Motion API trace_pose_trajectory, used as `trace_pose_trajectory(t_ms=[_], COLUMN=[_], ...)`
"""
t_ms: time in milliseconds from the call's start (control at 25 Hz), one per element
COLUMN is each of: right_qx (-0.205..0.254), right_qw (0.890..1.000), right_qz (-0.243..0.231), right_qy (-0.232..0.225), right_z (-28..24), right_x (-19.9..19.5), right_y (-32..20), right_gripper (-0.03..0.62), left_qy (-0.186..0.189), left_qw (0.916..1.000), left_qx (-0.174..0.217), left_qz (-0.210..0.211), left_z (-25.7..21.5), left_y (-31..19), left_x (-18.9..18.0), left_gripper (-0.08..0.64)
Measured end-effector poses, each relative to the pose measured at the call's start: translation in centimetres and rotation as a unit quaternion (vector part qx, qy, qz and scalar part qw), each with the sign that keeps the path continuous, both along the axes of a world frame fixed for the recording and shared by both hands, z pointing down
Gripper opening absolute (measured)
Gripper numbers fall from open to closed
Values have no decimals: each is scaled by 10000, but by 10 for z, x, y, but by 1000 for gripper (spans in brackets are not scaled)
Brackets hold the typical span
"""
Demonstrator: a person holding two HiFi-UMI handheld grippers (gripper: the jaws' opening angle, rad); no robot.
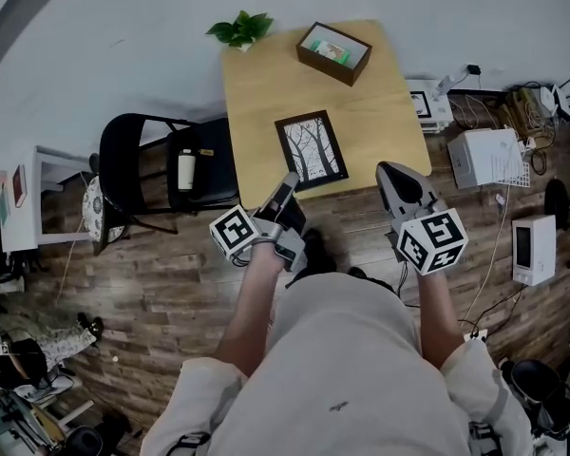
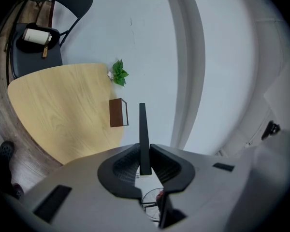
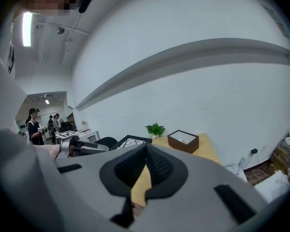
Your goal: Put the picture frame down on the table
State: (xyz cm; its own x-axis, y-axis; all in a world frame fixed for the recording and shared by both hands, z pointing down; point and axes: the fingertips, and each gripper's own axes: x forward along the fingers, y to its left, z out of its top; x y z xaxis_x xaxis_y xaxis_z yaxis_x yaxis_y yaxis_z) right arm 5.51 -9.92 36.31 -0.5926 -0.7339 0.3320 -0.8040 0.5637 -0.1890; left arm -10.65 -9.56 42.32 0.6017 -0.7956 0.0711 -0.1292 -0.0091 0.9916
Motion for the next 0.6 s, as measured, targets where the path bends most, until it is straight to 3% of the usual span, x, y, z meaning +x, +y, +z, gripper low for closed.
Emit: trace_pose_trajectory(t_ms=[600], right_qx=[-336], right_qw=[9994], right_qz=[52], right_qy=[95], right_z=[34], right_x=[-48], right_y=[-37], right_gripper=[-2], left_qy=[-163], left_qw=[9983], left_qx=[-530], left_qz=[167], left_z=[60], left_y=[-44], left_x=[-38], left_gripper=[64])
